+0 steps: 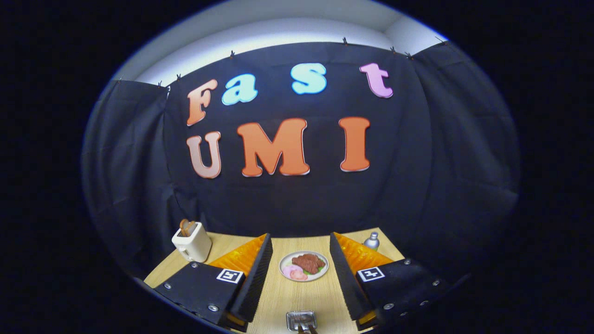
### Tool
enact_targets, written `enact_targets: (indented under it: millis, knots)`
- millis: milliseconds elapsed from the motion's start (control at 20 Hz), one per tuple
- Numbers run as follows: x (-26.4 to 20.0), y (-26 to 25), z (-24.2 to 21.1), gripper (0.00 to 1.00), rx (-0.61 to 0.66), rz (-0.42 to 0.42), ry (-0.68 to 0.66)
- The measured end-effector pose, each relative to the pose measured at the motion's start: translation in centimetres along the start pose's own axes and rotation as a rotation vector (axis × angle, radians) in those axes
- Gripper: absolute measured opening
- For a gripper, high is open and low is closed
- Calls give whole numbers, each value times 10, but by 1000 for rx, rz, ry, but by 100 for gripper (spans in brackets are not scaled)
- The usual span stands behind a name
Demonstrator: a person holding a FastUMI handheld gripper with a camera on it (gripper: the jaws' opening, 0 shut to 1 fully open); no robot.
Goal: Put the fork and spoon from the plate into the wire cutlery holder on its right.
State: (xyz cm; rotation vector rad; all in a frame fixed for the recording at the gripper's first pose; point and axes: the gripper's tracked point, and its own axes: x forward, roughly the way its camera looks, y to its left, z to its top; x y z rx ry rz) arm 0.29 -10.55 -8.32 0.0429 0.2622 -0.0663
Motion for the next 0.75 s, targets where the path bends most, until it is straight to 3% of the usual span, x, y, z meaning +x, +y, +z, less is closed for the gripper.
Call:
enact_targets:
  millis: [150, 300, 750]
  knots:
    - [-8, -1, 43, 83, -35, -2, -180]
    - [-8, -1, 61, 90, -64, -16, -279]
    - [-17, 9, 62, 96, -83, 16, -329]
